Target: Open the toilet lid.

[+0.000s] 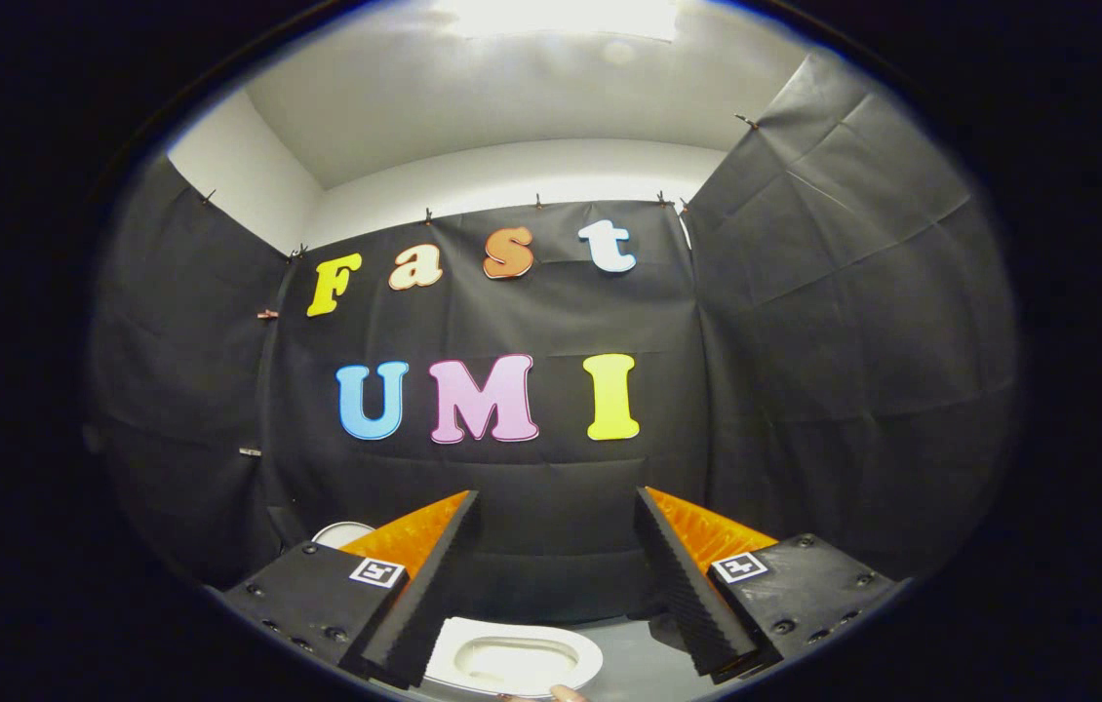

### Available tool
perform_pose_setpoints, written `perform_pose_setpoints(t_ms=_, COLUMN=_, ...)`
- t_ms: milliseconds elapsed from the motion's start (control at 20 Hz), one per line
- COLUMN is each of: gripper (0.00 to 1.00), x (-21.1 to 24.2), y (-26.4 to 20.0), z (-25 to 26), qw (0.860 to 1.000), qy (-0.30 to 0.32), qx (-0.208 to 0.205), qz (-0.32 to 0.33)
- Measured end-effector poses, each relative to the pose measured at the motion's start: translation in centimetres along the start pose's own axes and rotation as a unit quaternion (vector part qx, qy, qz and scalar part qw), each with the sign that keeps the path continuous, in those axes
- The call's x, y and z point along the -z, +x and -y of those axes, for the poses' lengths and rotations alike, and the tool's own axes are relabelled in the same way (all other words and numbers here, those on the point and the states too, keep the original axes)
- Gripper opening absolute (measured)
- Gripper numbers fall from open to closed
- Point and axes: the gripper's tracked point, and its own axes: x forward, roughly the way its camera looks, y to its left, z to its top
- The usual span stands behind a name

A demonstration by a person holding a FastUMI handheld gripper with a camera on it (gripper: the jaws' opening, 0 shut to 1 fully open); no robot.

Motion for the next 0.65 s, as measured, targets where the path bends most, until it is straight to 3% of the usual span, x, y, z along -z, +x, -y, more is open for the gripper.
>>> perform_pose_setpoints(t_ms=650, gripper=0.98, x=-2.6, y=-1.3, z=2.0, qw=0.999, qy=0.010, qx=0.006, qz=0.040)
